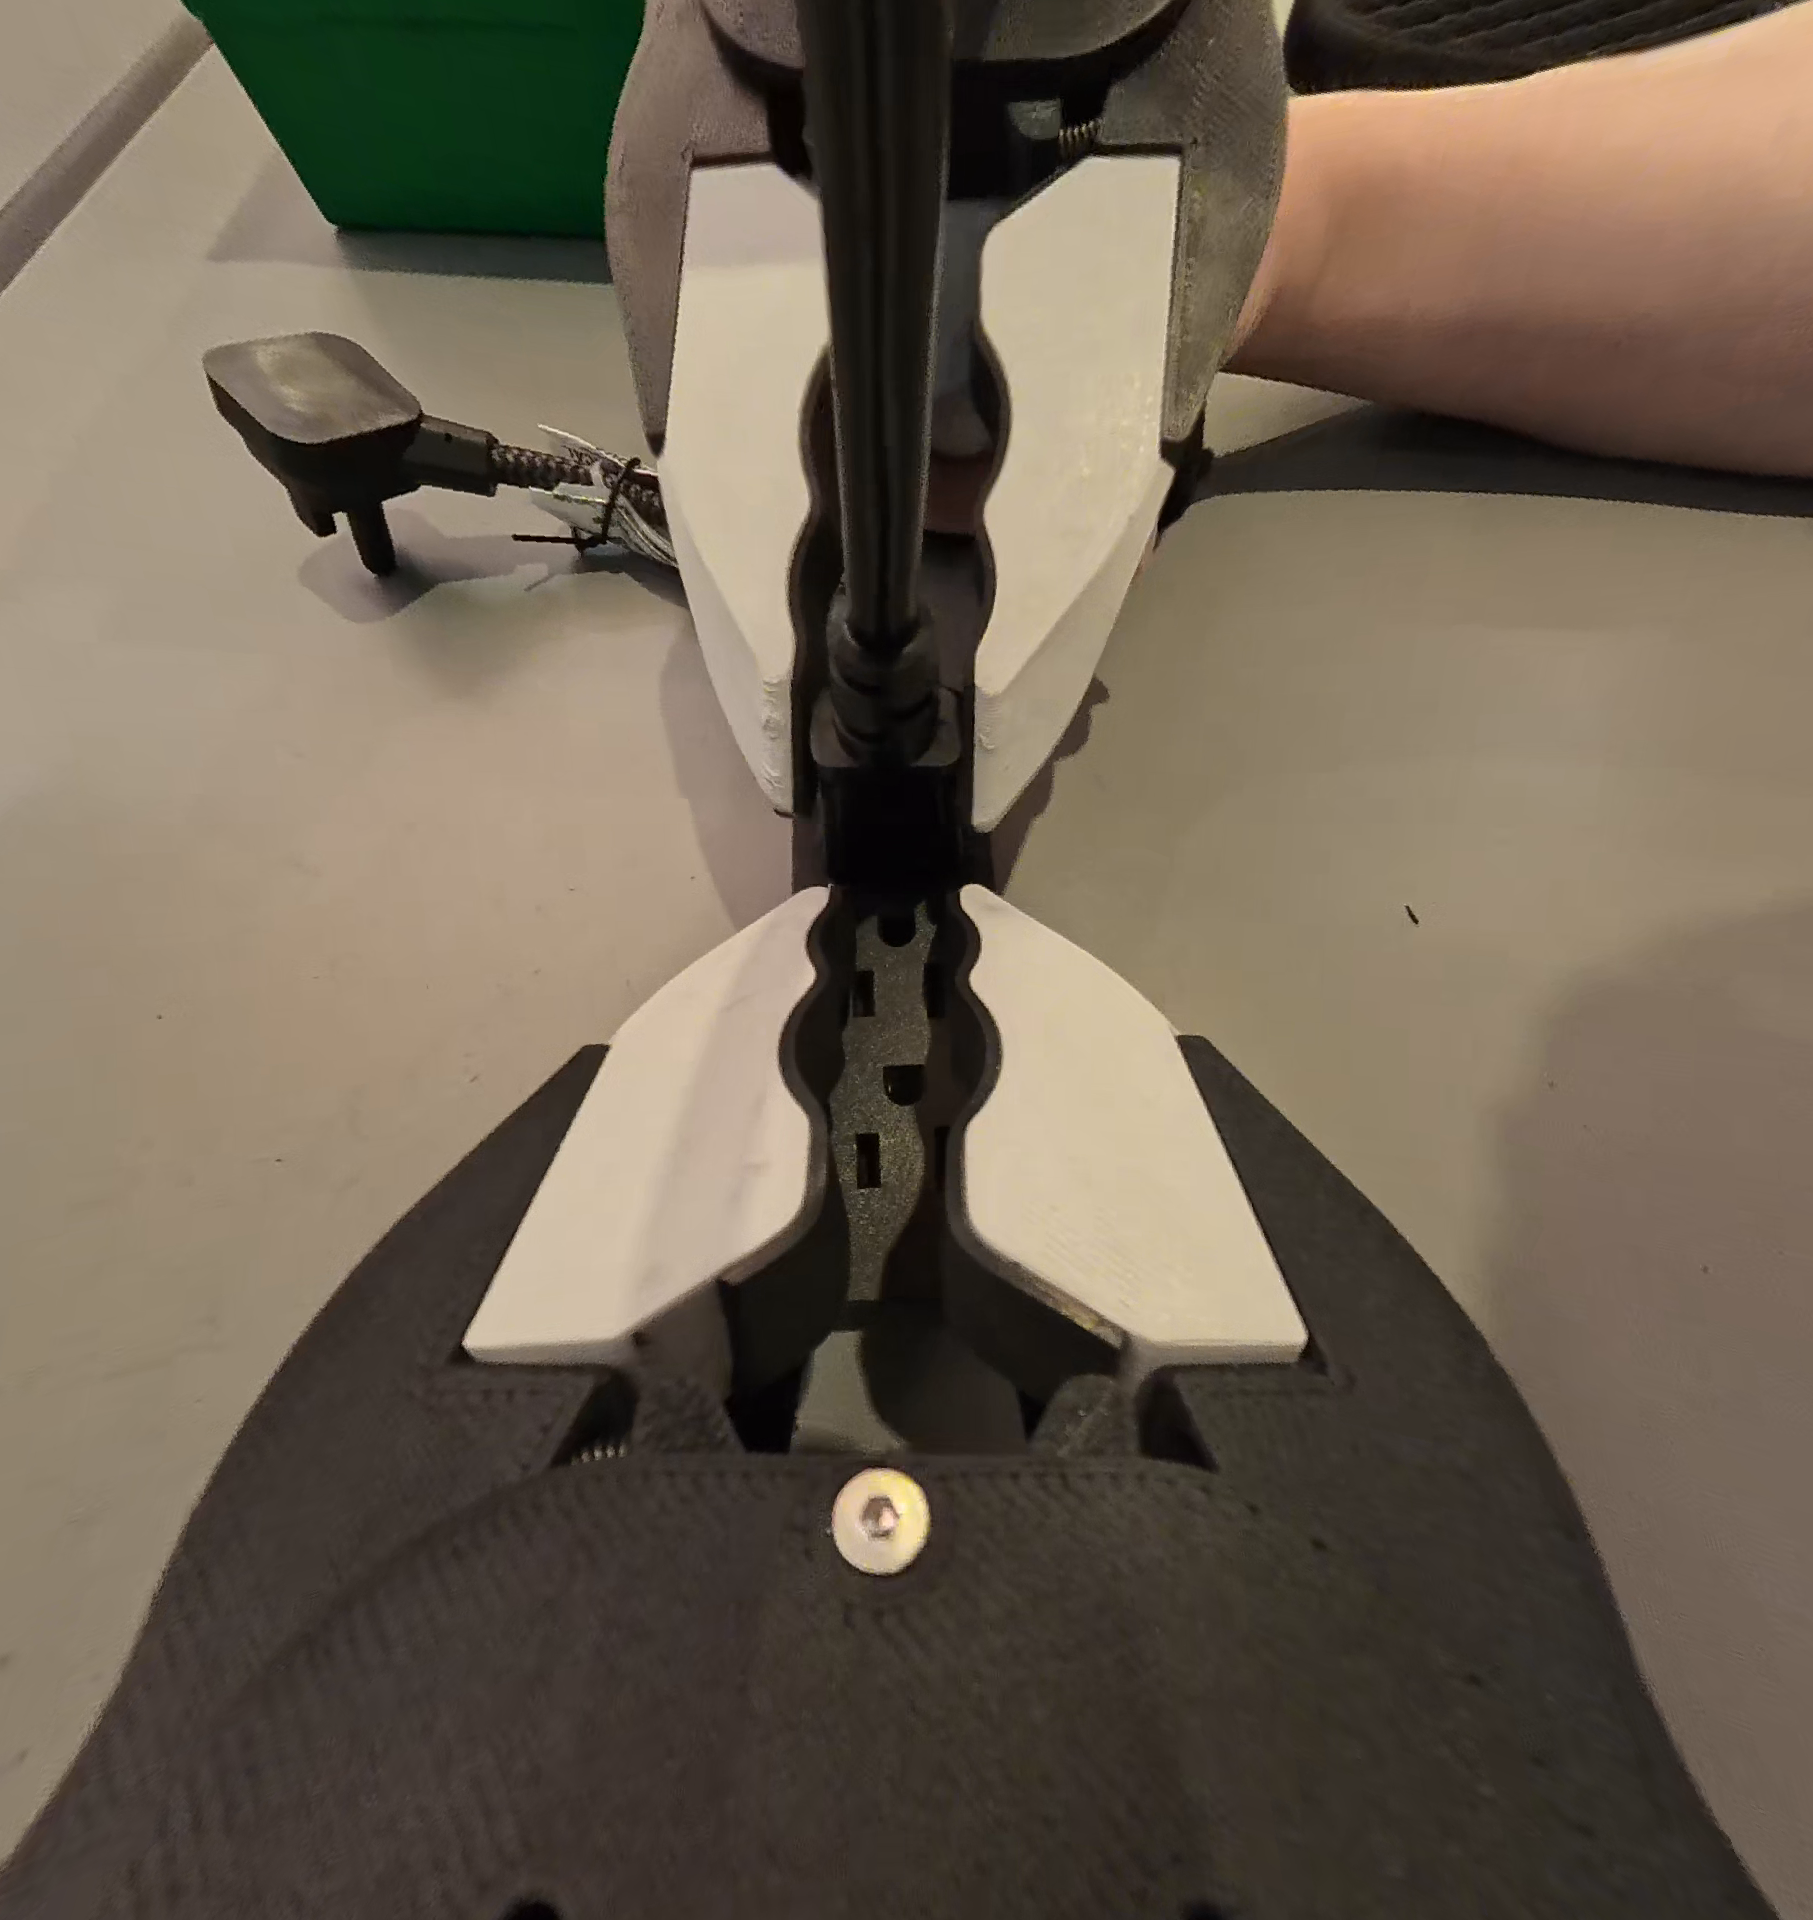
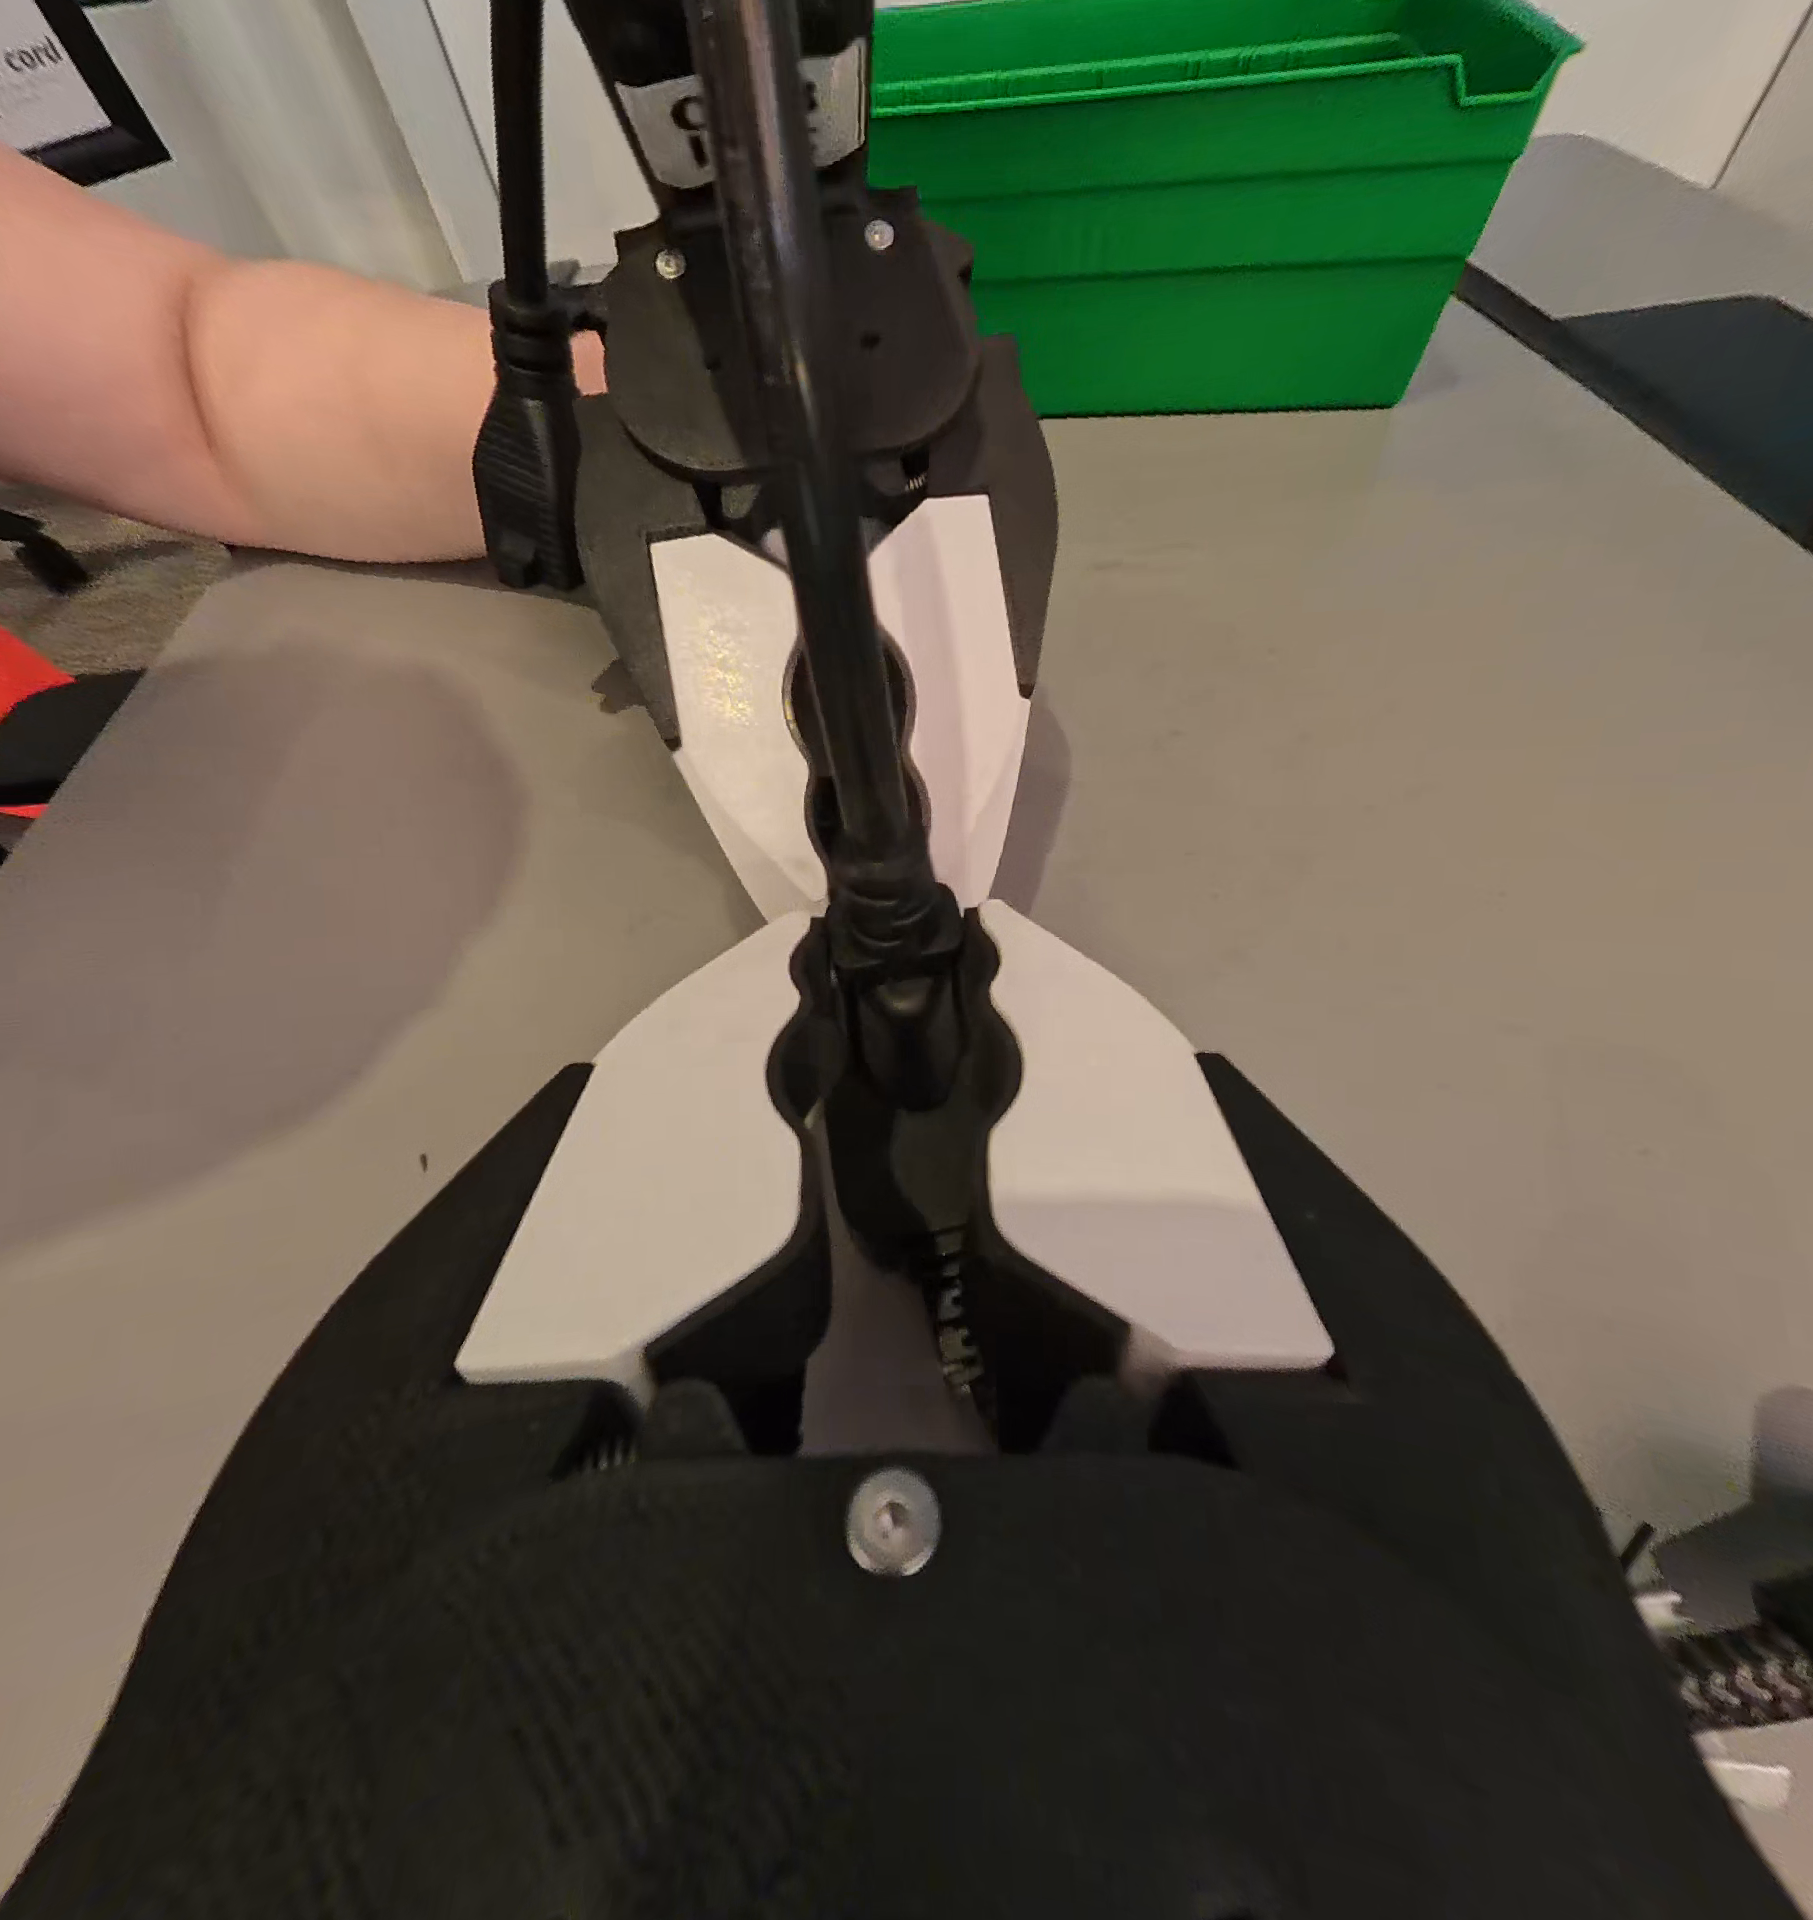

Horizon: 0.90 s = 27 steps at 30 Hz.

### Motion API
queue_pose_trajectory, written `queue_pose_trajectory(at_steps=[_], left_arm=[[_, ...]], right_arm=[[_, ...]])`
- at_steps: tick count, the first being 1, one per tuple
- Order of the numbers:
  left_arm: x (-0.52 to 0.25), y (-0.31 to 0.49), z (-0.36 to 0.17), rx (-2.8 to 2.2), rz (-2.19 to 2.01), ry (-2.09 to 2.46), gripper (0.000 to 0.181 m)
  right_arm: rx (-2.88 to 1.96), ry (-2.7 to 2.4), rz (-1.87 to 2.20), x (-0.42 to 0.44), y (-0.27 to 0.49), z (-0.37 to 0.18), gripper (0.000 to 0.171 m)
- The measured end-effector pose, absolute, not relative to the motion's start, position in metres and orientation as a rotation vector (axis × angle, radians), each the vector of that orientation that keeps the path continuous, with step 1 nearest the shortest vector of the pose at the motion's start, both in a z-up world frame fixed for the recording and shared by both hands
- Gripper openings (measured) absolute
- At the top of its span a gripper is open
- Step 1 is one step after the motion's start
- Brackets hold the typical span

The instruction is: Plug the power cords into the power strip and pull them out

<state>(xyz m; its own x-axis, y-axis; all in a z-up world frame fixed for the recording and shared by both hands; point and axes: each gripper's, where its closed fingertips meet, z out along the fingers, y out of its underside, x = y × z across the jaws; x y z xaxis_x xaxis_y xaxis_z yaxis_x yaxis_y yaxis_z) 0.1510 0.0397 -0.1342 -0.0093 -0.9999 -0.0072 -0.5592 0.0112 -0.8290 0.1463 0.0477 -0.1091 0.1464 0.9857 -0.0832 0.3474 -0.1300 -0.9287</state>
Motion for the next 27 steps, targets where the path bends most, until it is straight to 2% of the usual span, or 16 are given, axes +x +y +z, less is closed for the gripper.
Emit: queue_pose_trajectory(at_steps=[11, 23, 27], left_arm=[[0.150, 0.039, -0.134, -1.607, -0.901, 1.673, 0.015], [0.139, 0.038, -0.134, -1.574, -0.969, 1.738, 0.015], [0.139, 0.043, -0.134, -1.585, -0.940, 1.708, 0.016]], right_arm=[[-1.604, -1.309, 0.871, 0.144, 0.048, -0.109, 0.023], [-1.687, -1.237, 1.008, 0.133, 0.046, -0.110, 0.026], [-1.648, -1.205, 0.857, 0.131, 0.049, -0.108, 0.022]])
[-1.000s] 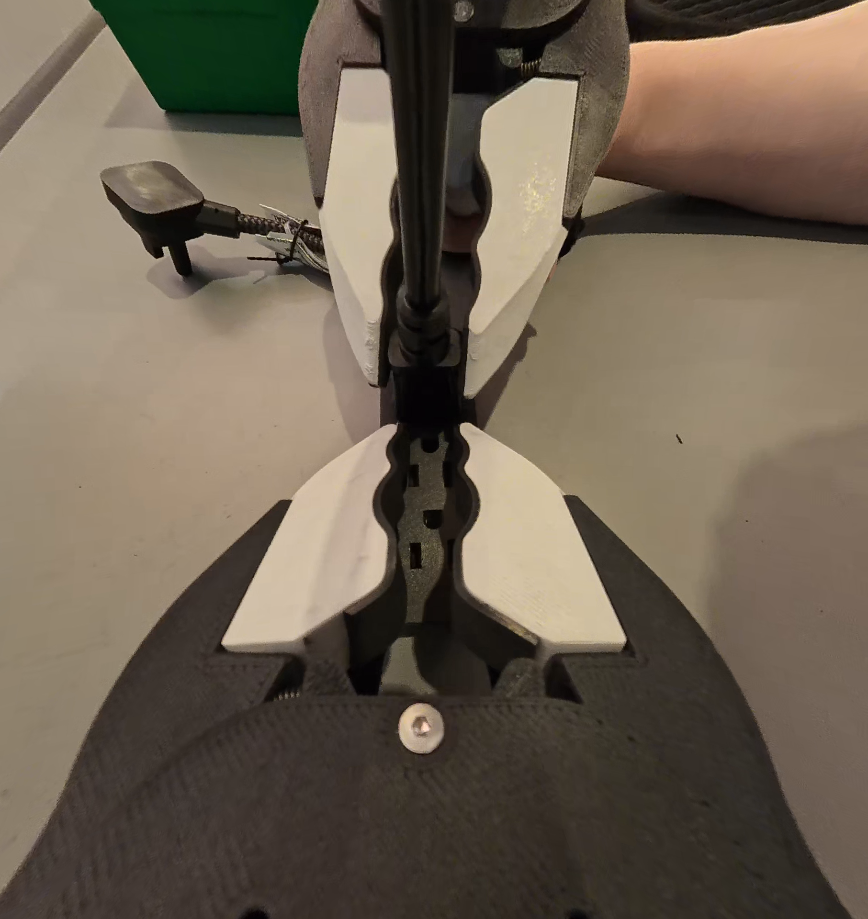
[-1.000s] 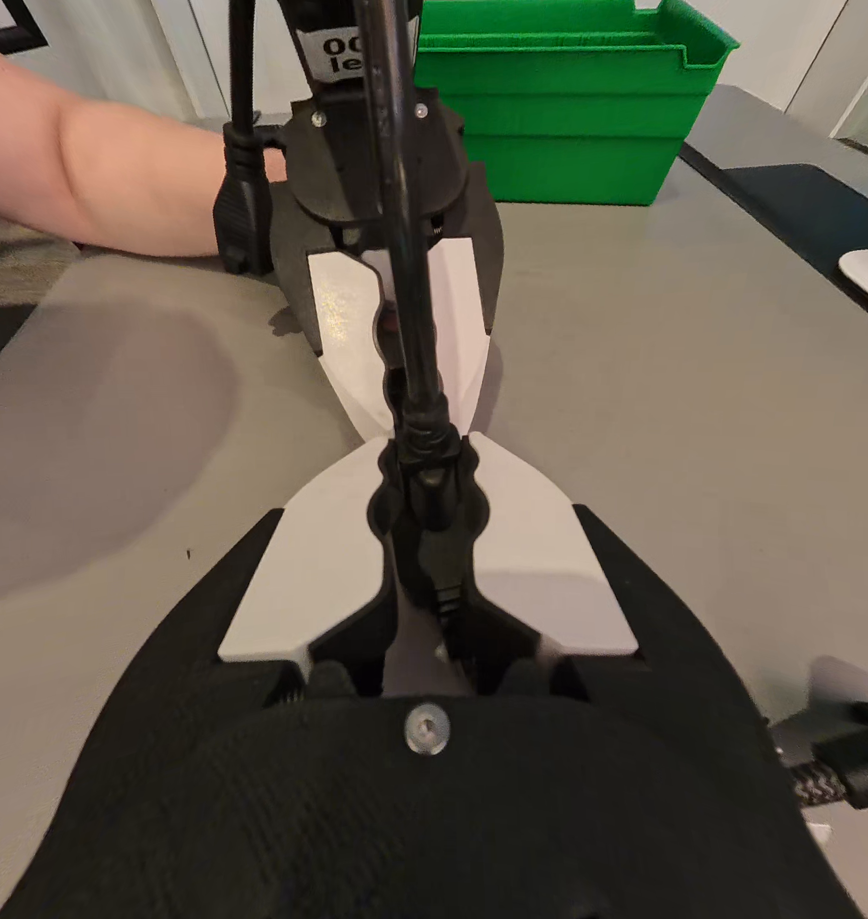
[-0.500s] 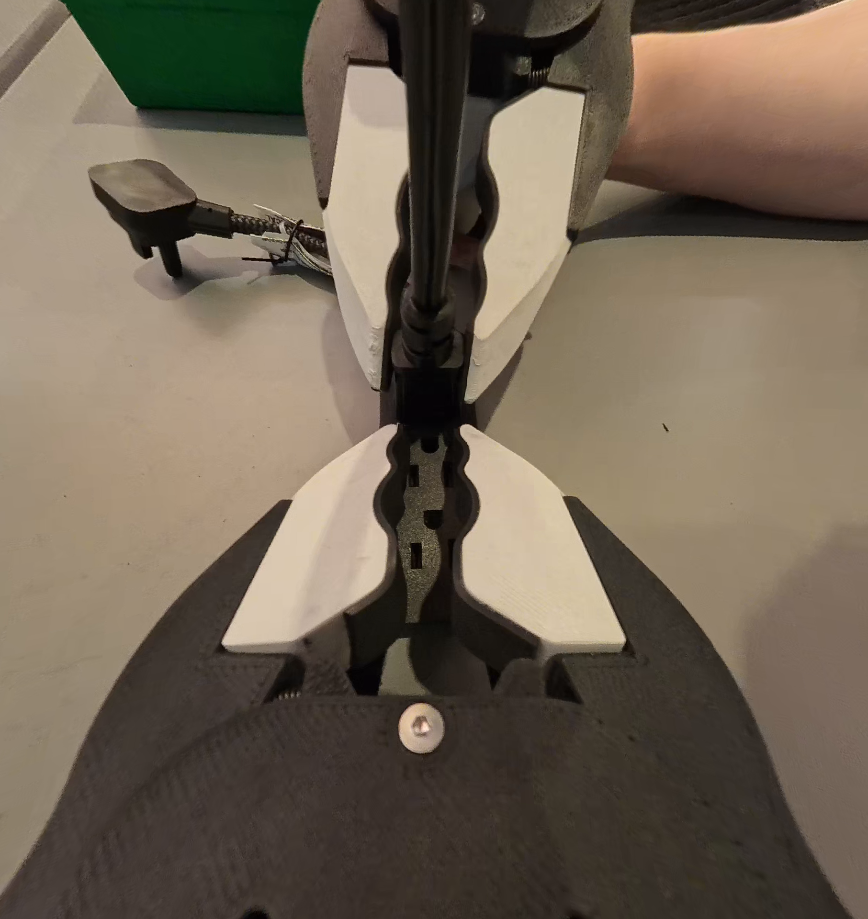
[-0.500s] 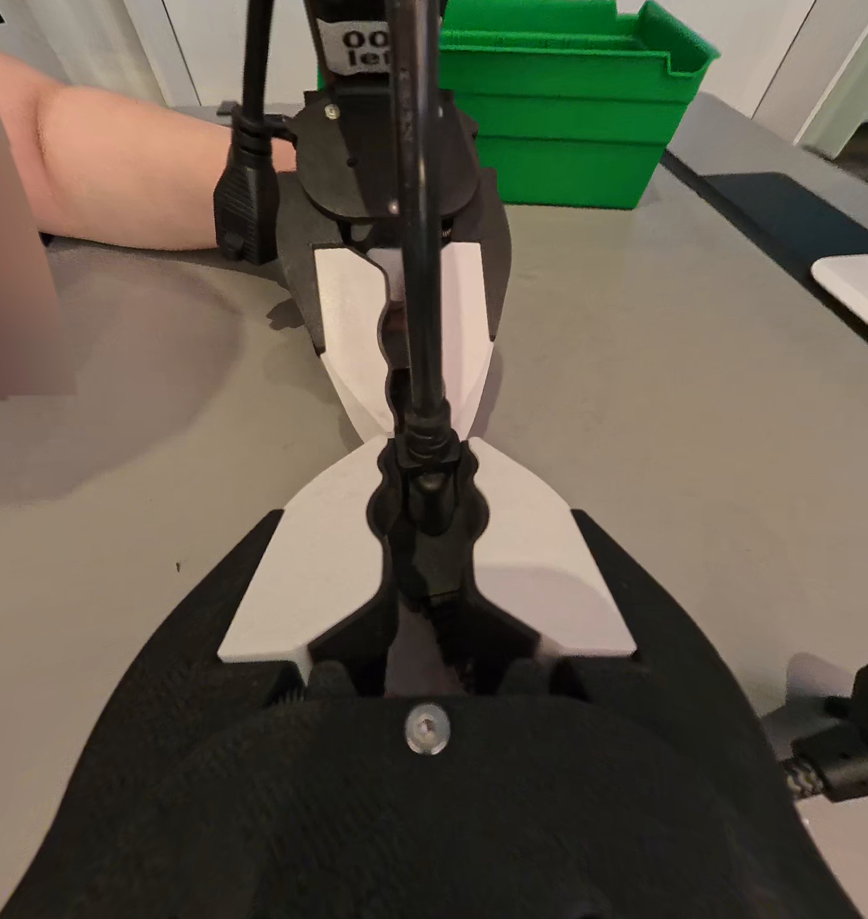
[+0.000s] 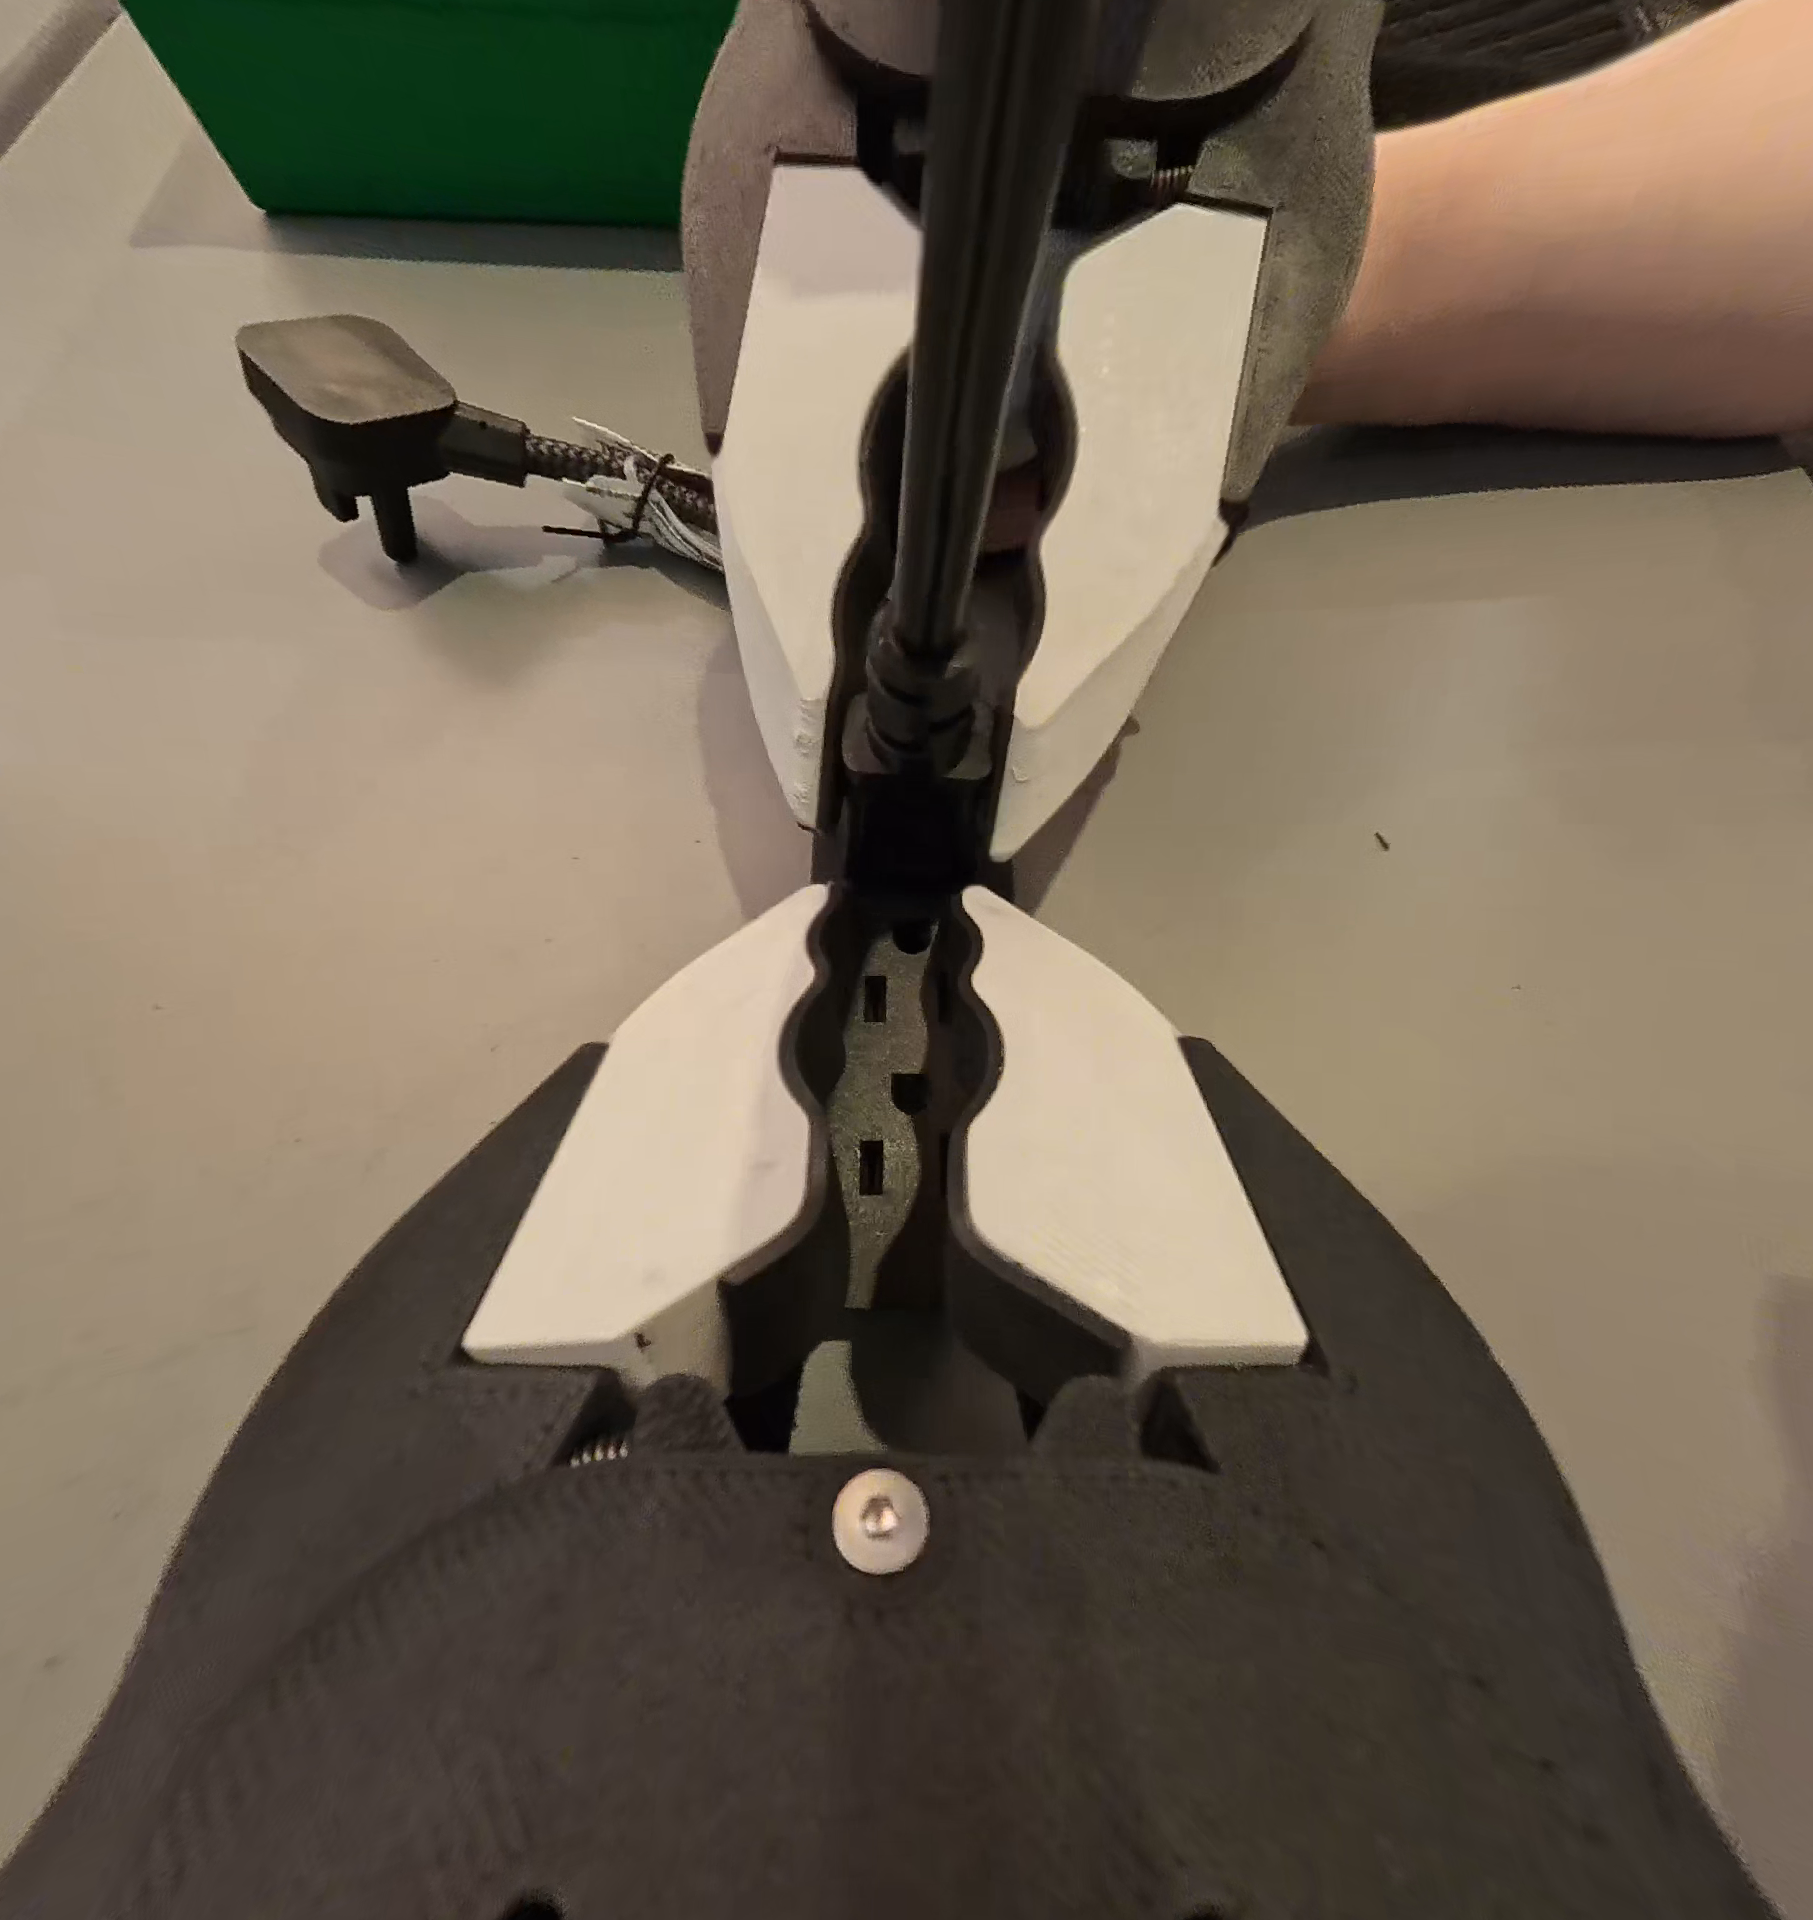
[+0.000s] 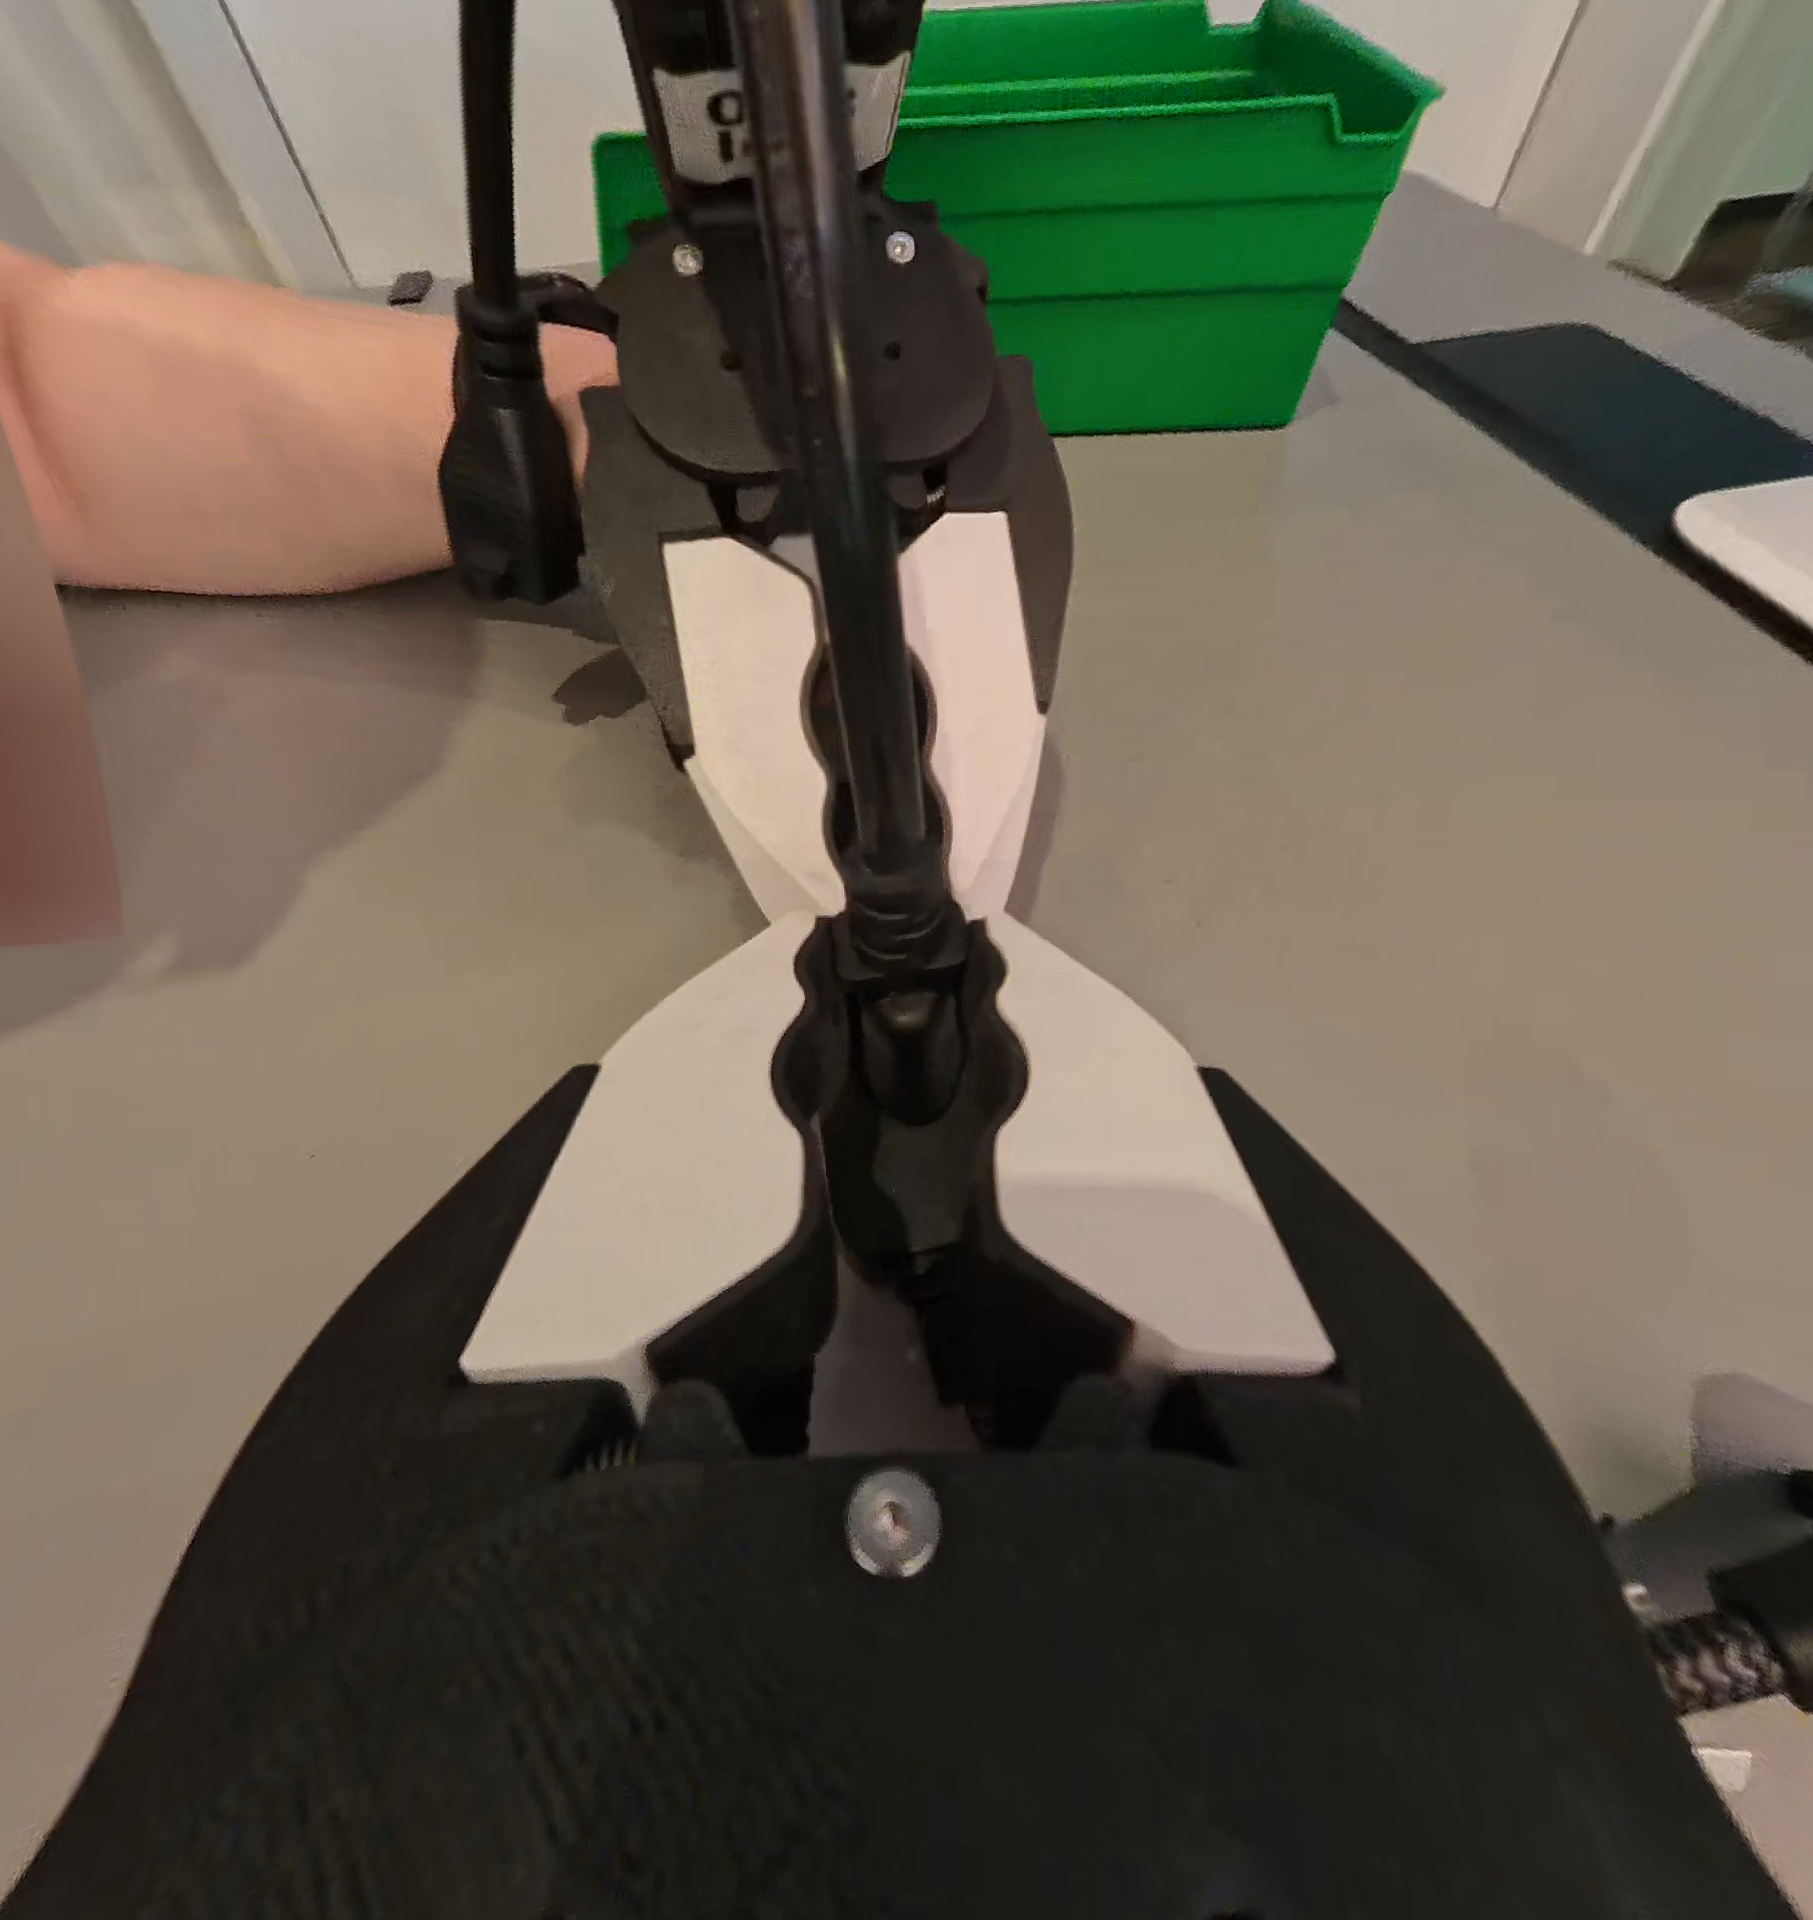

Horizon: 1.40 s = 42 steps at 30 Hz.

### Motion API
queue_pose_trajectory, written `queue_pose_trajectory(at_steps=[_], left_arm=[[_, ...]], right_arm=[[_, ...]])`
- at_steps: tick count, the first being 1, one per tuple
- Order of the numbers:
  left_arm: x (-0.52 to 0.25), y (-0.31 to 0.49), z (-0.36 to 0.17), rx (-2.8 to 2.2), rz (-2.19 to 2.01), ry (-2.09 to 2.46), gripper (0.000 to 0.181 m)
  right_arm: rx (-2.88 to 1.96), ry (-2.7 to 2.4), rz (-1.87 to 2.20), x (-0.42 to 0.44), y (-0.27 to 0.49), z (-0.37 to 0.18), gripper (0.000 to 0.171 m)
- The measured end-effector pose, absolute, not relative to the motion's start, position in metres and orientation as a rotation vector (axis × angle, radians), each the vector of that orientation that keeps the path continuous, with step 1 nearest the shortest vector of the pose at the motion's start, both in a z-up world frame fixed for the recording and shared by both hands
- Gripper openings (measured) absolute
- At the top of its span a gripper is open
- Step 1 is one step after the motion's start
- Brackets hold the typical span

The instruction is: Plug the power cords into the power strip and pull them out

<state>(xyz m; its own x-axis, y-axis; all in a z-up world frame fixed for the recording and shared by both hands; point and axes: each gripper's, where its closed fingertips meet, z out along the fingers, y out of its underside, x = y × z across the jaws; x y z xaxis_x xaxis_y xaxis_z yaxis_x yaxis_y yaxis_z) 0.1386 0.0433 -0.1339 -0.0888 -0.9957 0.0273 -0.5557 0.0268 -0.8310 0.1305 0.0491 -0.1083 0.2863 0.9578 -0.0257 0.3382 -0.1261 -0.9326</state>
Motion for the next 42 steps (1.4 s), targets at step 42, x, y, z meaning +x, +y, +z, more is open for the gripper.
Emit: queue_pose_trajectory(at_steps=[42], left_arm=[[0.124, 0.057, -0.136, -1.648, -0.886, 1.690, 0.001]], right_arm=[[-1.741, -1.398, 0.593, 0.148, 0.056, -0.112, 0.023]])
